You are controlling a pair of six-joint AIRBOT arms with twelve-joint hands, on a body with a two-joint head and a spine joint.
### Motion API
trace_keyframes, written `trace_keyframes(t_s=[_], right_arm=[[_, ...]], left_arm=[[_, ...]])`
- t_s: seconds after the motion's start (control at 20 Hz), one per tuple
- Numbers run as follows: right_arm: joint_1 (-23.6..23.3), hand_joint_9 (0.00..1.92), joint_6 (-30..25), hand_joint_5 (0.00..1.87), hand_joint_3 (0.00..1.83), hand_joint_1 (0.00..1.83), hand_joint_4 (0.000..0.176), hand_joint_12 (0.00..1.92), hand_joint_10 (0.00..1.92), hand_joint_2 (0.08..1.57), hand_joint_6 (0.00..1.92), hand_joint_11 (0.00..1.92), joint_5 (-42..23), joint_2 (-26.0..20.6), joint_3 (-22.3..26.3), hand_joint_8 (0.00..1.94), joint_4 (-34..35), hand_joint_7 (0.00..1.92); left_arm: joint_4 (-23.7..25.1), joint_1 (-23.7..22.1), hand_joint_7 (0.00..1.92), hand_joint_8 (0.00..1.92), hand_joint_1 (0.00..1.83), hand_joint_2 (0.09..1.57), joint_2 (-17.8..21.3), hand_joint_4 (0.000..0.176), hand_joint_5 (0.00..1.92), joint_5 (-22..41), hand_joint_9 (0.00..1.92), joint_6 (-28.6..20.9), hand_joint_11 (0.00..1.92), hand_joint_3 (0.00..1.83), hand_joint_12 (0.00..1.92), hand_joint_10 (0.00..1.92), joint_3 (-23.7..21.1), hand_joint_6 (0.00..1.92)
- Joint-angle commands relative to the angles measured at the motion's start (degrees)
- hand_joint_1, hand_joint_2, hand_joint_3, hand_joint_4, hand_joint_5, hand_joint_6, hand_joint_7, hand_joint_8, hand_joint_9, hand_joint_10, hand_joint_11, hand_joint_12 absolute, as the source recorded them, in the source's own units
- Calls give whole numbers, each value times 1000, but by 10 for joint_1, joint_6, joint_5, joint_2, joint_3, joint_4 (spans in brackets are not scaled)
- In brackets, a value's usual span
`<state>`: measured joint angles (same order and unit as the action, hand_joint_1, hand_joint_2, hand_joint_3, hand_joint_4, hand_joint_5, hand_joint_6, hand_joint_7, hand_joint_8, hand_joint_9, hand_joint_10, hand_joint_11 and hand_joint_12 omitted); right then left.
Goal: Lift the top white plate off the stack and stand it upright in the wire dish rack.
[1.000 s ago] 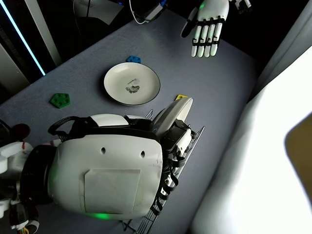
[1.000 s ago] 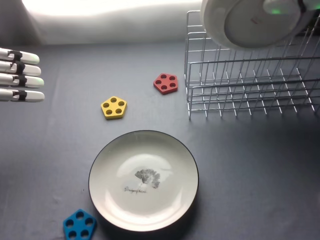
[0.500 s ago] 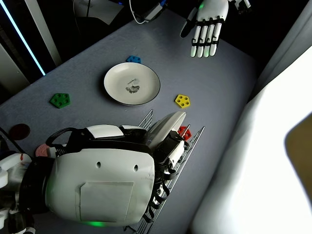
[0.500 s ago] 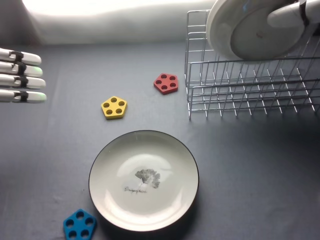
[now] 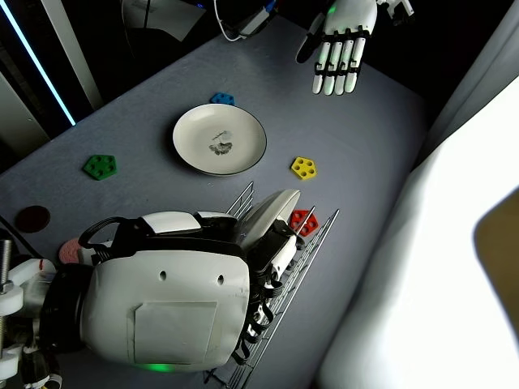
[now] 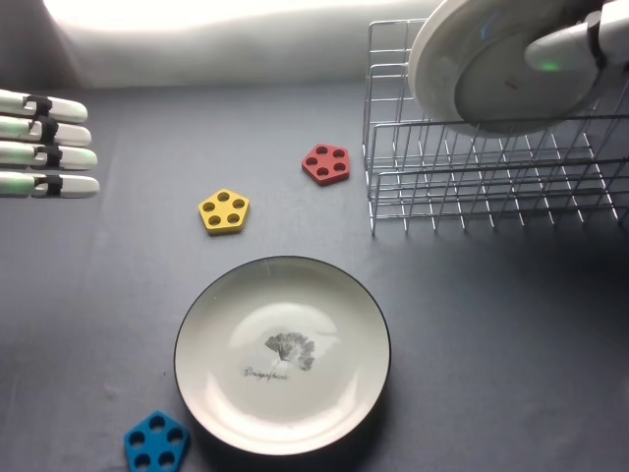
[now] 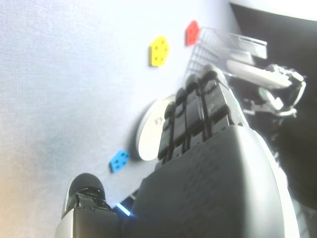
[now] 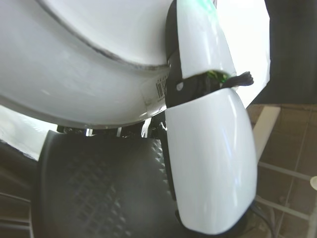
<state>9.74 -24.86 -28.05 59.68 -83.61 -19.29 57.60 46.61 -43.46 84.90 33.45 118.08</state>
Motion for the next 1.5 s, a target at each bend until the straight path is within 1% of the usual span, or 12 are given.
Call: trace_keyframes(t_s=[0.0, 0.3, 0.35, 0.55, 0.65, 0.85, 0.9, 1.0, 1.1, 1.2, 1.35, 1.45], right_arm=[[0, 1174, -14, 961, 0, 1494, 0, 1373, 648, 1051, 953, 1000, -76, -8, -4, 490, 27, 1086], [21, 1155, -14, 994, 2, 1494, 0, 1367, 686, 1048, 877, 1007, -88, -5, -9, 547, 36, 1069], [24, 1182, -14, 1022, 0, 1495, 0, 1364, 651, 1041, 817, 1012, -89, -4, -11, 484, 38, 1108], [27, 1159, -14, 981, 0, 1493, 0, 1390, 679, 1052, 918, 990, -89, 2, -19, 509, 39, 1078], [33, 1166, -19, 1014, 1, 1495, 0, 1367, 673, 1040, 842, 1009, -90, 7, -26, 440, 41, 1128], [46, 1229, -36, 1042, 0, 1501, 0, 1298, 547, 1024, 812, 1011, -91, 17, -43, 380, 40, 1186], [48, 1230, -38, 1045, 1, 1421, 0, 784, 669, 1024, 861, 1097, -91, 20, -48, 387, 40, 1215], [49, 1194, -40, 1018, 1, 1399, 0, 349, 777, 1036, 899, 1243, -91, 23, -53, 489, 40, 1176], [51, 1165, -43, 999, 1, 1395, 0, 195, 813, 1045, 953, 1303, -91, 25, -55, 536, 40, 1150], [53, 1262, -43, 1047, 0, 1396, 0, 142, 680, 1020, 847, 1338, -91, 27, -54, 434, 37, 1221], [57, 1180, -43, 873, 4, 1391, 0, 69, 871, 1065, 999, 1317, -90, 29, -55, 720, 34, 1101], [59, 1141, -43, 871, 1, 1384, 0, 52, 937, 1076, 1014, 1301, -90, 30, -56, 768, 34, 1071]], left_arm=[[-57, -10, 117, 1, 63, 1012, 3, 0, 86, 40, 122, 7, 109, 0, 3, 0, 3, 4], [-58, -10, 130, 3, 59, 1014, 3, 0, 90, 46, 144, 7, 134, 0, 13, 5, 5, 2], [-58, -10, 122, 0, 45, 1015, 3, 0, 86, 46, 138, 7, 125, 1, 9, 1, 5, 0], [-59, -9, 110, 1, 39, 1016, 4, 0, 78, 48, 117, 7, 112, 1, 3, 0, 6, 3], [-61, -9, 115, 3, 46, 1014, 4, 0, 85, 51, 122, 7, 127, 0, 9, 2, 8, 5], [-61, -8, 132, 6, 56, 1012, 3, 0, 100, 56, 143, 7, 145, 0, 16, 7, 8, 8], [-61, -8, 93, 0, 45, 1016, 3, 0, 66, 56, 103, 7, 119, 1, 4, 1, 8, 1], [-61, -8, 81, 0, 19, 1017, 3, 0, 52, 57, 95, 7, 106, 1, 1, 0, 8, 0], [-62, -8, 75, 0, 37, 1018, 3, 0, 46, 55, 84, 9, 97, 1, 0, 0, 9, 0], [-62, -8, 76, 4, 30, 1015, 3, 0, 49, 57, 95, 9, 108, 0, 5, 6, 10, 2], [-65, -8, 92, 9, 26, 1011, 3, 0, 62, 56, 112, 12, 127, 0, 13, 11, 11, 7], [-65, -8, 96, 9, 0, 1008, 3, 0, 68, 55, 111, 12, 117, 0, 9, 8, 11, 7]])
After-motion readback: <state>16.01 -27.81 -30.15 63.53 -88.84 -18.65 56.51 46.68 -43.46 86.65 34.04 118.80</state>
